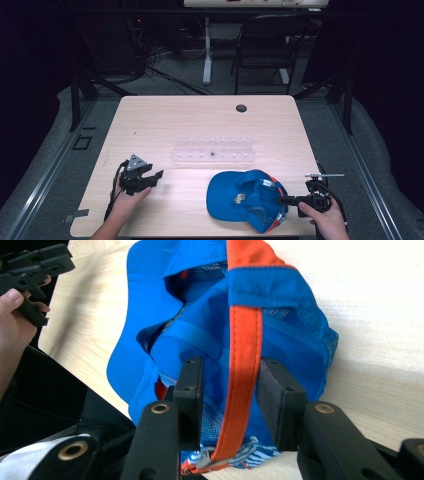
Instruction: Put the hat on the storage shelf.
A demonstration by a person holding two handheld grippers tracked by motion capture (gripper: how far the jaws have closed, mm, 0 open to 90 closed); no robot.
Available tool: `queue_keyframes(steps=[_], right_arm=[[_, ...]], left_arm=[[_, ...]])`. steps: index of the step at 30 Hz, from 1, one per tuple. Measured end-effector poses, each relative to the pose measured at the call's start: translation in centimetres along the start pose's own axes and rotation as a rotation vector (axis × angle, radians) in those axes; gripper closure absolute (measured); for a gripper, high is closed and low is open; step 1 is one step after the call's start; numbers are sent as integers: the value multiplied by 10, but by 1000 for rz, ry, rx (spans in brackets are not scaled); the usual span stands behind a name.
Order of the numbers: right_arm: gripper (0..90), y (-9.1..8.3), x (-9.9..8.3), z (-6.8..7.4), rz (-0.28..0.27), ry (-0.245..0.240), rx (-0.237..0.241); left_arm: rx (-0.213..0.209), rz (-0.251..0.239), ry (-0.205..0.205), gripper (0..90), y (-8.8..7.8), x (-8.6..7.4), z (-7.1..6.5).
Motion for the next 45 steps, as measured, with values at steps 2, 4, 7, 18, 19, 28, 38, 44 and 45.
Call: queue_keyframes(steps=[2, 4, 7, 18, 19, 28, 38, 44, 45], right_arm=[[645, 0, -1, -1, 0, 5, -1], [651, 1, -1, -1, 6, 5, 2], [679, 3, -3, -1, 13, 7, 7], [767, -1, 0, 8, 31, 1, 8], [767, -1, 0, 8, 31, 1, 8], [776, -4, 4, 13, 57, 22, -27], [783, -9, 18, 21, 62, 24, -73], [784, -13, 25, 26, 85, 28, -94], [784, -14, 26, 27, 98, 22, -94]], left_arm=[[0, 0, 1, 470, 0, 0, 0], [2, -4, 1, 469, 1, 0, 0], [2, -4, 3, 470, 1, 0, 0], [2, -4, 5, 469, 1, 0, -1], [2, -4, 5, 469, 1, 0, -1], [1, -5, 6, 469, 0, 0, -1], [5, -7, 1, 469, 0, 0, -1], [2, -3, 5, 469, 0, 0, -1], [2, -3, 9, 469, 0, 0, -1]])
Point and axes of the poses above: each handheld gripper's, and its own axes: y roughly forward along the jaws, x roughly out of its top, z roughly to its left, the point moved 5 cm from there along y, roughly forward along the jaws, and after that the axes turned 3 degrees about x, right-handed, at the moved point
